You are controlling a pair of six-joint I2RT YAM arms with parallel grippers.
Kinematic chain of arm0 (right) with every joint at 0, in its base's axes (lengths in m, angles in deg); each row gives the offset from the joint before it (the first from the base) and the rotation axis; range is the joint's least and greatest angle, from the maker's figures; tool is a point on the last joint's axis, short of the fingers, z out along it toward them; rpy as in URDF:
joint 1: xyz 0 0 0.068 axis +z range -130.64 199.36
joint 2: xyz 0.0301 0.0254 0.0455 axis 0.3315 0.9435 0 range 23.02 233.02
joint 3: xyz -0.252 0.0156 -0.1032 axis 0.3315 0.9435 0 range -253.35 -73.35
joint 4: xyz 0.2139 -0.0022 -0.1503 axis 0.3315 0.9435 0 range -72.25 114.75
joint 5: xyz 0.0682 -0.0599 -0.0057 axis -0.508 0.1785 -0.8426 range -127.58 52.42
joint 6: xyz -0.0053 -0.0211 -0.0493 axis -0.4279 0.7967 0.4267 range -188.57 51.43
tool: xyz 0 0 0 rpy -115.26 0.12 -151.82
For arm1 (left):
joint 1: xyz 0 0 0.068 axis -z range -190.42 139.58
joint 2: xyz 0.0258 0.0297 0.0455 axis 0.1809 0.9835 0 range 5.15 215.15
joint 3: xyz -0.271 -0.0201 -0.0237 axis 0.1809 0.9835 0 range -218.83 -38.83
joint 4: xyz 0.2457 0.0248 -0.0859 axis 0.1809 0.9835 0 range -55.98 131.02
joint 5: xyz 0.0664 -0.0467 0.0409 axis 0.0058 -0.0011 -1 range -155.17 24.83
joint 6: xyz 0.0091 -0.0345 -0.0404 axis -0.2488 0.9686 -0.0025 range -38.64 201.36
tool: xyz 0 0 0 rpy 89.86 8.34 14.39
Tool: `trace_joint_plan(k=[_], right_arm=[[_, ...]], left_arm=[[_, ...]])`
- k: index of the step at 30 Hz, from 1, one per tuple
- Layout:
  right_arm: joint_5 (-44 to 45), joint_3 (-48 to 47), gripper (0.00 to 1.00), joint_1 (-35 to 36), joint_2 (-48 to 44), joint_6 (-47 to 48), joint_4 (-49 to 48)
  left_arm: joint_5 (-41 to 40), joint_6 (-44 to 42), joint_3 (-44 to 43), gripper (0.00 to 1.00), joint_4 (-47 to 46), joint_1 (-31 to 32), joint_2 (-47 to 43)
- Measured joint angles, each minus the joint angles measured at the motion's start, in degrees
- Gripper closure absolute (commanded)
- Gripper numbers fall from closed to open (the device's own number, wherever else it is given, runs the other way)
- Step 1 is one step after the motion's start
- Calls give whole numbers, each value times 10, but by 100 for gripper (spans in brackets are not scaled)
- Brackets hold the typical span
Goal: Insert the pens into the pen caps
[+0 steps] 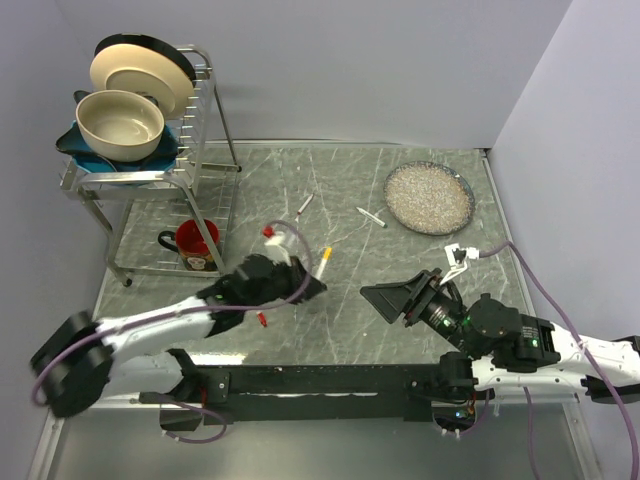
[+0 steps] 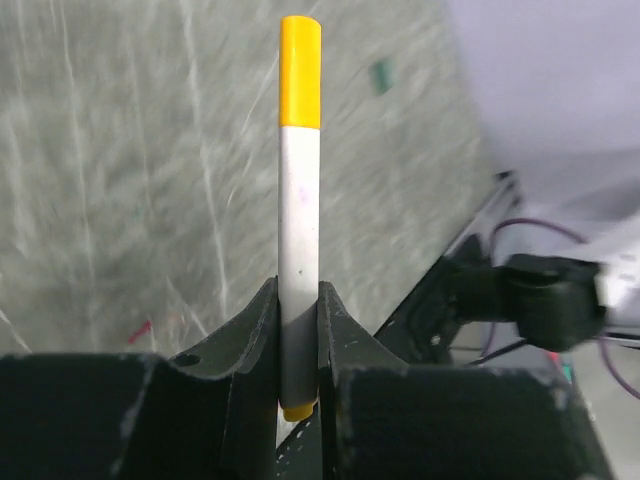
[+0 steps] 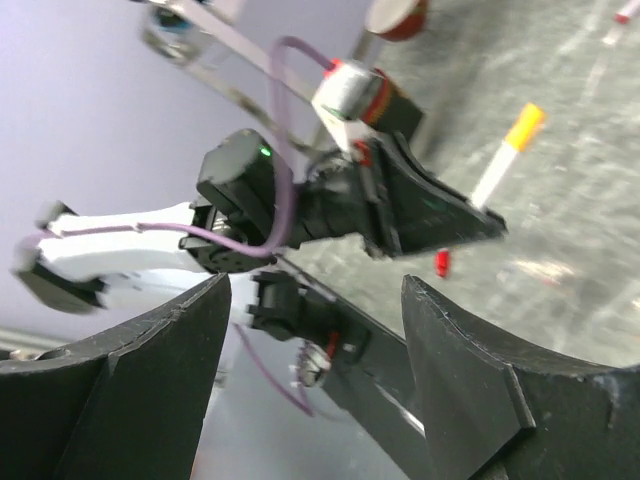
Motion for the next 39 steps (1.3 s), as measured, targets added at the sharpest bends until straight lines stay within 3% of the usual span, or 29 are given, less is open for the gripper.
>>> trace_joint_plan(k=[6, 16, 34, 39], right_arm=[[16, 10, 23, 0, -12, -26, 63], [24, 29, 23, 0, -75, -52, 116], [59, 29, 23, 0, -120, -70, 188], [59, 29, 23, 0, -125, -70, 198]], left_arm=[[-78, 65, -59, 99, 7, 68, 177], [-177, 151, -173, 96, 82, 89, 305], [-250, 225, -229, 68, 215, 132, 342], [-258, 237, -233, 66, 219, 137, 343]])
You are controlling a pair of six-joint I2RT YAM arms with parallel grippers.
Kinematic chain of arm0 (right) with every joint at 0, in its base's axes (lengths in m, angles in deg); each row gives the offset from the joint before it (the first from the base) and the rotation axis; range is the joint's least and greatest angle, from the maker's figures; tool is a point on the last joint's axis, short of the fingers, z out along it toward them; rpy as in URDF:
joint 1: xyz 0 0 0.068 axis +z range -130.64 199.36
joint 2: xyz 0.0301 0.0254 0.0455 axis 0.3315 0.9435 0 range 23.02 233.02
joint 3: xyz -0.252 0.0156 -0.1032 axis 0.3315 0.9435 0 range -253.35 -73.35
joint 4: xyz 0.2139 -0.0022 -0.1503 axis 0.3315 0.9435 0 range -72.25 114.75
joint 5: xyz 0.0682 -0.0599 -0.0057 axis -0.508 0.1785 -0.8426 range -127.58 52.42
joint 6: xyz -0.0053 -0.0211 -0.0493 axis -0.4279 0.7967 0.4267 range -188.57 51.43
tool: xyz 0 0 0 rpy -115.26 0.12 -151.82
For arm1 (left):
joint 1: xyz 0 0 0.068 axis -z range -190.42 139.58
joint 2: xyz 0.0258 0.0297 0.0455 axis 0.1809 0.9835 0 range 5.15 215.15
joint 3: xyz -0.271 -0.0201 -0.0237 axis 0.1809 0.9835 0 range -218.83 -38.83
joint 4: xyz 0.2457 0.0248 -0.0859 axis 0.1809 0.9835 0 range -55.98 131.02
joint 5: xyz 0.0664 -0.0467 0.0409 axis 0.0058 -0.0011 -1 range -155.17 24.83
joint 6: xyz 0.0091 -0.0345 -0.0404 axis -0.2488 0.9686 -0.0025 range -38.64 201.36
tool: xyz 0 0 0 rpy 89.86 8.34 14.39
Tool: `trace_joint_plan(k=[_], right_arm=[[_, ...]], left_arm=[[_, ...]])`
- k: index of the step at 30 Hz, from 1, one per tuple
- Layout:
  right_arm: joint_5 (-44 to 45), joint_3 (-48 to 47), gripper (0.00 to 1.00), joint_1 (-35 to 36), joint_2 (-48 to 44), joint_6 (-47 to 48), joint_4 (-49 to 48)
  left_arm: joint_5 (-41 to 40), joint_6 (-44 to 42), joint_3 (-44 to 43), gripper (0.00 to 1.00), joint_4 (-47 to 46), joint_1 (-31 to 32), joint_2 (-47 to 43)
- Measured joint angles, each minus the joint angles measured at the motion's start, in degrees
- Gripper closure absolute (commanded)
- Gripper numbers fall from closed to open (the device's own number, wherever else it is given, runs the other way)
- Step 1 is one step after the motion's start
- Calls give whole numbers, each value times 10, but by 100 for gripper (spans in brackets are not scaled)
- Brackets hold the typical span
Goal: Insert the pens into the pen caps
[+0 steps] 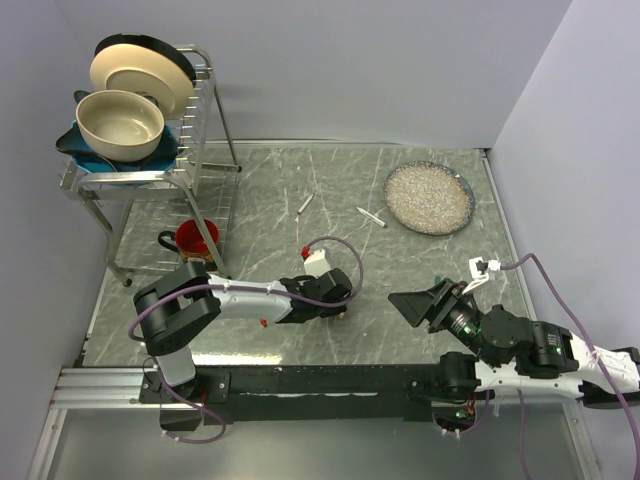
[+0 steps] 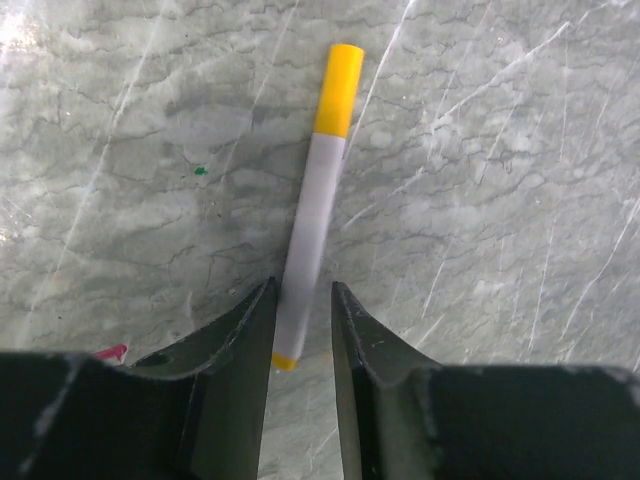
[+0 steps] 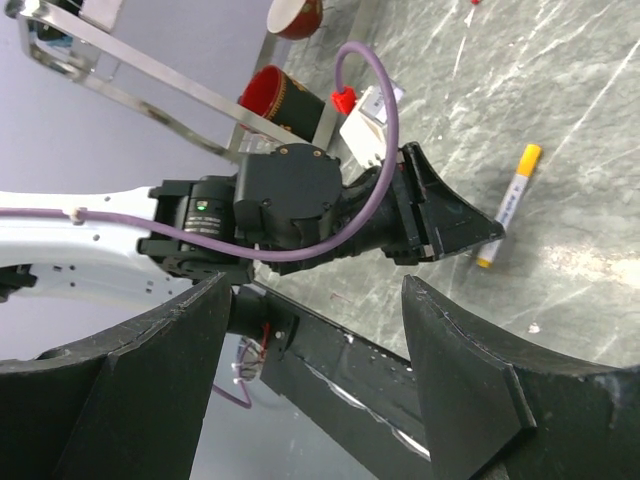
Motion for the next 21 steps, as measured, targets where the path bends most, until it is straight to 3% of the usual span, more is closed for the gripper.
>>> trace_joint_plan(k=[4, 8, 13, 14, 16, 21], right_arm=[[0, 0, 23, 0, 0, 0, 9], [2, 0, 23, 0, 0, 4, 7], [40, -15, 25, 0, 28, 54, 3], [56, -28, 25, 0, 44, 66, 5], [90, -59, 26, 0, 75, 92, 5], [177, -109, 27, -2, 131, 194, -48]], left_arm=[[-9, 5, 0, 65, 3, 3, 0], [-15, 3, 5, 55, 16, 3, -14], [-36, -37, 34, 44, 35, 3, -113], [-41, -49, 36, 26, 38, 3, -145], [-51, -74, 37, 4, 39, 3, -204], [-72, -127, 55, 0, 40, 4, -335]])
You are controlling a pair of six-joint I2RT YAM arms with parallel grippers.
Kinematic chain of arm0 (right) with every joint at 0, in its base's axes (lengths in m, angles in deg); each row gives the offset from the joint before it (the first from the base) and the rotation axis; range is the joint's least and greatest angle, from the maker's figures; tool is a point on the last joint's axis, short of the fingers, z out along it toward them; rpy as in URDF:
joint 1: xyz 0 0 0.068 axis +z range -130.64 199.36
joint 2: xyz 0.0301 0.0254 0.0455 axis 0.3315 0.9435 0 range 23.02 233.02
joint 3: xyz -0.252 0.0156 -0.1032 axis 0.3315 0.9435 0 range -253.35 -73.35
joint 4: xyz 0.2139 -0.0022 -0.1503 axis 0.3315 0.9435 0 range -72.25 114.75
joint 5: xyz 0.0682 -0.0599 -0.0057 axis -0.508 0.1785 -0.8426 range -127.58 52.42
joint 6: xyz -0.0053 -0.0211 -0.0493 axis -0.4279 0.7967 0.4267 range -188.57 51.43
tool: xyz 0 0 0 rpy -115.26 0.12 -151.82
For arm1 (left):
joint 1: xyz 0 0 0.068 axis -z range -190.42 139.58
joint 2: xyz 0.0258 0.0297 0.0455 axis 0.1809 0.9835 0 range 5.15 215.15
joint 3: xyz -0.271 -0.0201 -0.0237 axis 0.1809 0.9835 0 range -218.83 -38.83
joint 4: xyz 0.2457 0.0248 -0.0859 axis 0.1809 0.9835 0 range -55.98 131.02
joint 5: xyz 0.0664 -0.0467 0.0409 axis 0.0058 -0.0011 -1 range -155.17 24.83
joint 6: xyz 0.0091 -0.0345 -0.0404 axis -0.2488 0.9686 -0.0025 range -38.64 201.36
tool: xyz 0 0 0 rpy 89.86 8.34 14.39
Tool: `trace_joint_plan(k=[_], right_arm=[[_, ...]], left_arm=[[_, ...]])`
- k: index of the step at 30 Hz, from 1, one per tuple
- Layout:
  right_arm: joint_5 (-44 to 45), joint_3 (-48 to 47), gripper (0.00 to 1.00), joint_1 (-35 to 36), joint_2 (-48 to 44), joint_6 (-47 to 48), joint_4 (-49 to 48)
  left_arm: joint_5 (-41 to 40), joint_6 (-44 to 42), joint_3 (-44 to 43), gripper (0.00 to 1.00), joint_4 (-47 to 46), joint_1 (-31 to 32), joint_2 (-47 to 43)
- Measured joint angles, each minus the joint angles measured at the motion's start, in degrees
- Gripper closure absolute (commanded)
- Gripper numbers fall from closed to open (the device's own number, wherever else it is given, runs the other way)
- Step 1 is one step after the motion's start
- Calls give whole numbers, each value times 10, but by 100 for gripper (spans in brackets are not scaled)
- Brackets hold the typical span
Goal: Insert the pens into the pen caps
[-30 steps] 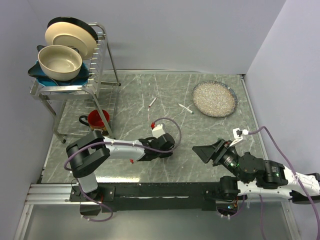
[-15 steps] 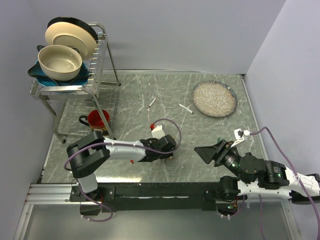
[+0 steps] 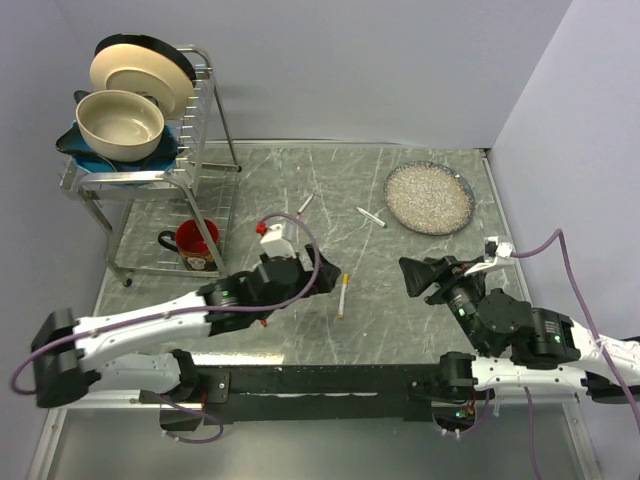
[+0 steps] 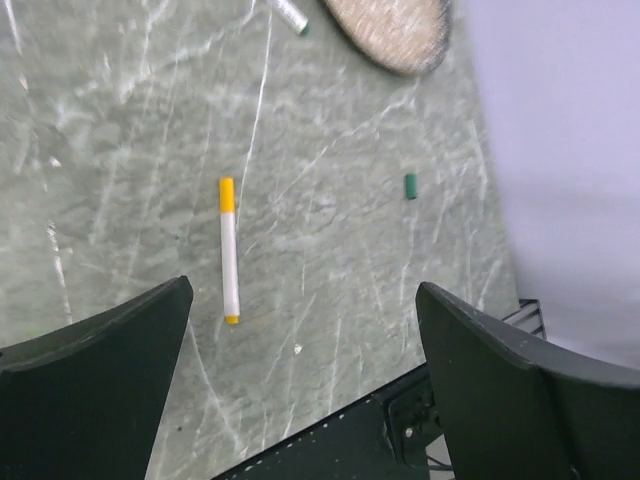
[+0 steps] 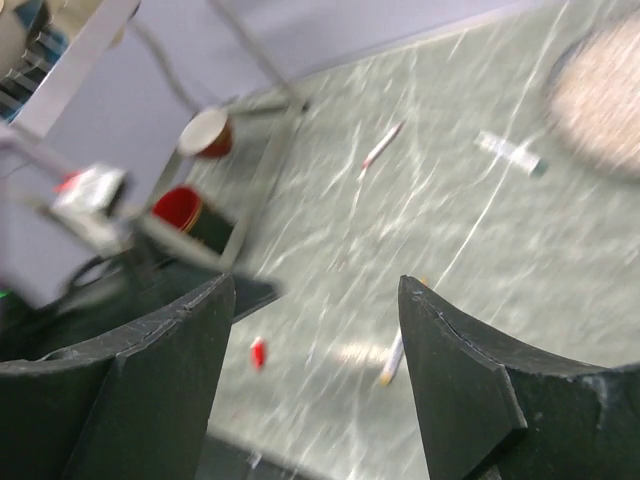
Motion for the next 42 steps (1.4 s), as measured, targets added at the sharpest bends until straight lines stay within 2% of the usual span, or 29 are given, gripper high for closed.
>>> trace_joint_plan(k=[3, 6, 11, 16, 21, 26, 32, 37, 42], right_arm=[[12, -2, 28, -28, 30, 66, -54], [-31, -5, 27, -136, 72, 114, -99], [-206, -12, 25, -352, 174, 164, -169], [-344, -23, 25, -456, 322, 207, -235], [-482, -87, 30, -553, 515, 244, -250], [-581, -164, 30, -597, 671, 285, -248], [-609, -259, 31, -606, 826, 329, -221], [-608, -324, 30, -608, 893, 346, -193], [-608, -374, 30, -614, 911, 359, -166]], left_arm=[[-7, -36, 14, 1, 12, 0, -64], [-6, -77, 38, 1, 22, 0, -138], [4, -137, 83, 1, 33, 0, -274], [-15, -178, 106, 1, 61, 0, -362], [-26, -193, 120, 1, 80, 1, -390], [-26, -200, 113, 1, 123, 2, -376], [-25, -217, 80, 1, 150, 3, -364], [-32, -219, 80, 1, 155, 3, -399], [-48, -219, 83, 1, 157, 3, -420]])
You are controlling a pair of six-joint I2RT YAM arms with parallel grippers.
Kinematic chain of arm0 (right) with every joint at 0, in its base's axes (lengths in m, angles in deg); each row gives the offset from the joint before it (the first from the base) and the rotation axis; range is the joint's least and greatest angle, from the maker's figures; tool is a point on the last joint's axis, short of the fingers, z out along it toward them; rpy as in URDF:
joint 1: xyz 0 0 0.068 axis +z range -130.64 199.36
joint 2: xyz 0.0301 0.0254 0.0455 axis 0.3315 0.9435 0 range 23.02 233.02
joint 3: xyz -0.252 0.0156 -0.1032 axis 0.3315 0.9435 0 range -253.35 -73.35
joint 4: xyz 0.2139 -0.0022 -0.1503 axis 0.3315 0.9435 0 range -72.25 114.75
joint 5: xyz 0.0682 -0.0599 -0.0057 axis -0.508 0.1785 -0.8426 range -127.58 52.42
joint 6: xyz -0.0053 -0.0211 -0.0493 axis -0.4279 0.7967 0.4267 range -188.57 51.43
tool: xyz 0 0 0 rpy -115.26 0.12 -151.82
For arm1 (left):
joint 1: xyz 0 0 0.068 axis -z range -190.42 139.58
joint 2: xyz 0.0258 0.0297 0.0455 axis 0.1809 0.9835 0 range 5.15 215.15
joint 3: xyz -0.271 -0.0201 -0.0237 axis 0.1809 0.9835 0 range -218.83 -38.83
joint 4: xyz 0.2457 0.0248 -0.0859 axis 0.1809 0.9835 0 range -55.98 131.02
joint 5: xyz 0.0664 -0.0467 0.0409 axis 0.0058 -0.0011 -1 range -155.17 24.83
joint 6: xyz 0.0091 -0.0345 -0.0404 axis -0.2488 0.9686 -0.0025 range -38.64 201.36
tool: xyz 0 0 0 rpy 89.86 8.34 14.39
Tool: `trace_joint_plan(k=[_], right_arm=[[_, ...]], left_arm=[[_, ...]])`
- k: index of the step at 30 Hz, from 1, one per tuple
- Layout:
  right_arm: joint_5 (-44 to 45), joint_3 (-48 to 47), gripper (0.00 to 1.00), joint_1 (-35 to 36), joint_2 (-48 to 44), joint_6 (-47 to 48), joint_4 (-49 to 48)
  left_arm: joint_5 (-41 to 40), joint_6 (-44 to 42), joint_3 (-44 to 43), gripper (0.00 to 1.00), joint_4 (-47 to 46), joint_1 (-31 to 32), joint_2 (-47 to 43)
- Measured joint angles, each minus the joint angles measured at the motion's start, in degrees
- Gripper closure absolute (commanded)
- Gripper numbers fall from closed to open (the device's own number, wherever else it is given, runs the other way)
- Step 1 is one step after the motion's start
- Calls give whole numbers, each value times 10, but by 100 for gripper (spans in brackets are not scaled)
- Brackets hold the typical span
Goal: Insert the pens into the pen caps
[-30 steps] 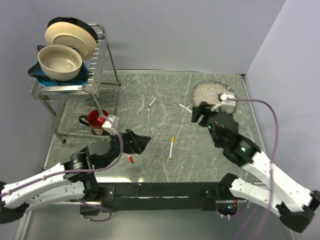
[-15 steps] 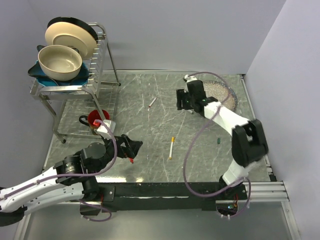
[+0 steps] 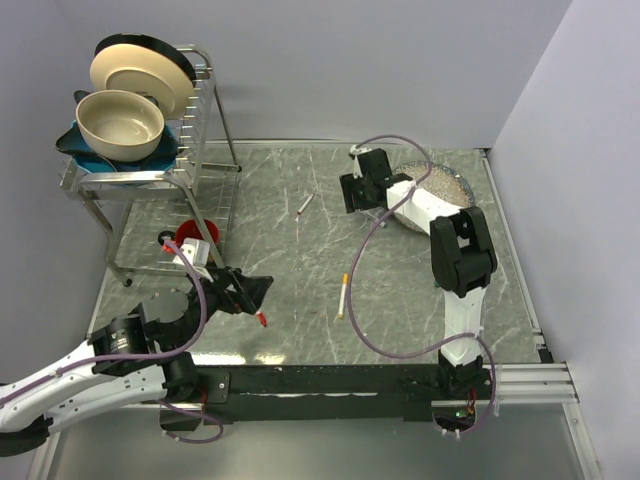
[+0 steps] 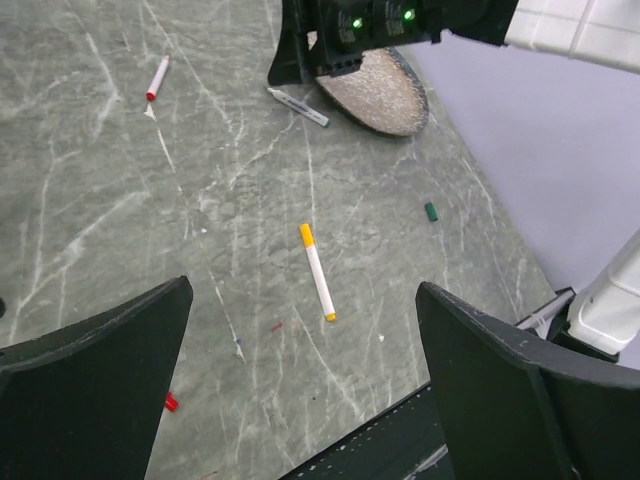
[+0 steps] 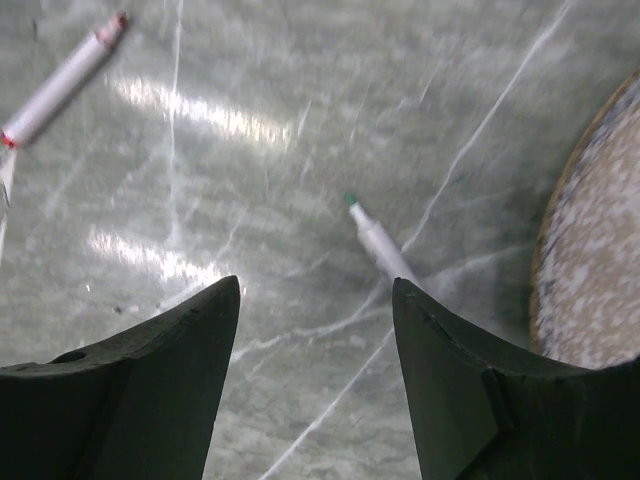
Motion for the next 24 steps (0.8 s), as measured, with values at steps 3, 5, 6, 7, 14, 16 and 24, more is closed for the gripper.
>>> trace_joint_plan(k=[3, 5, 6, 7, 14, 16, 24], right_arm=[[1, -49, 29, -5, 23, 8, 22], [1, -69, 29, -7, 40, 17, 34], [1, -76, 29, -9, 49, 22, 43], [1, -80, 29, -9, 57, 26, 51], [-1, -104, 30, -16, 103, 52, 123], [-2, -114, 32, -17, 108, 55, 133], [-5, -125, 55, -18, 111, 55, 160]], left_arm=[[-11, 0, 0, 1, 8, 0, -4], [-17, 0, 0, 1, 9, 0, -8], [-19, 0, 0, 1, 10, 0, -11], [-22, 0, 0, 1, 10, 0, -15], [-33, 2, 0, 1, 10, 0, -29], [-34, 5, 2, 1, 5, 0, -30], [-20, 12, 22, 1, -10, 0, -31]])
